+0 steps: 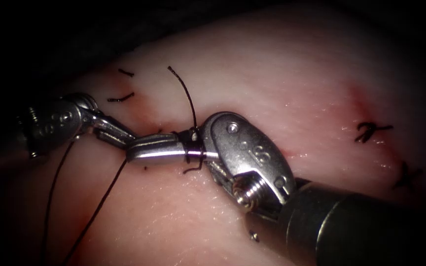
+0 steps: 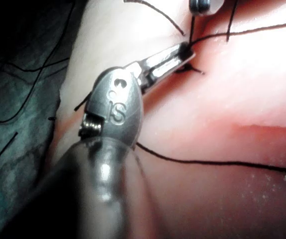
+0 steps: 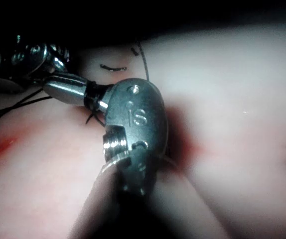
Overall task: Wound Closure
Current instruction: Using the left gripper, loop the suture twice around the right gripper counter-clockwise, then with the right end-effector grasp the short suture tail.
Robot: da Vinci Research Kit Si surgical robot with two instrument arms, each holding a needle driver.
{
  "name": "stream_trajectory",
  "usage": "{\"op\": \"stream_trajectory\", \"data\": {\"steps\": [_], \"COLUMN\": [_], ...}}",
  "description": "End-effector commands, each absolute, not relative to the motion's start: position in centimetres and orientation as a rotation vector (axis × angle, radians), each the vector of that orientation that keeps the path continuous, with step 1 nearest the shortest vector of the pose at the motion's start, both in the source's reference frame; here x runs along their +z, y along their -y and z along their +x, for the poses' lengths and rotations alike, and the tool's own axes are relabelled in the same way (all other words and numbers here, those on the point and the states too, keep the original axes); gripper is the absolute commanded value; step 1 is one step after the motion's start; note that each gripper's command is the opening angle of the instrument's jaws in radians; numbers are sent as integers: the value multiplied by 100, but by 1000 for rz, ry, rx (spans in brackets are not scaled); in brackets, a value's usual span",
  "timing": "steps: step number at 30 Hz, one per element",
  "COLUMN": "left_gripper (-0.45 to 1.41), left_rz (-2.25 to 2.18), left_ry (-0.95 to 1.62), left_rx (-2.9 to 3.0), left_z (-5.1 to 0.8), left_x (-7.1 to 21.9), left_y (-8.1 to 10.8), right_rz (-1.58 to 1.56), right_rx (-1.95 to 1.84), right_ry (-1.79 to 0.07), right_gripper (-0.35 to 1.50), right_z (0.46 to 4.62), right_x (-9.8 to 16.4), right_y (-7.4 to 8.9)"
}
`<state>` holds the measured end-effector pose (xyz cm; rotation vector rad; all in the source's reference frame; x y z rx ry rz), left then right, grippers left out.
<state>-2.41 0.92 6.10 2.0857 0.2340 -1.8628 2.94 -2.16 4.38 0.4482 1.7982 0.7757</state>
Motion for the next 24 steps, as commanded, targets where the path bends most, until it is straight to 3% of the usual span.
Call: {"op": "stream_trajectory", "data": {"steps": [1,5,6,11,13,18,24], "left_gripper": [-45,-45,-45,-45,-45,-45,-45], "left_rz": [2078,2064,2060,2078,2075,2095,2118], "left_ry": [-225,-213,-209,-149,-127,-58,-43], "left_rx": [-1868,-1880,-1889,-1948,-1981,-2061,-2092], "left_z": [-246,-248,-249,-259,-264,-282,-292], "left_x": [612,609,607,589,582,558,540], "left_y": [-98,-83,-81,-64,-60,-51,-57], "right_rz": [397,272,260,85,30,-112,-177], "right_rx": [839,943,966,1131,1169,1299,1362], "right_ry": [-1779,-1689,-1673,-1486,-1396,-1223,-1155], "right_gripper": [26,14,19,84,96,101,89], "right_z": [302,295,295,299,301,303,299], "right_x": [440,440,440,432,427,414,408], "right_y": [205,207,208,222,227,224,209]}}
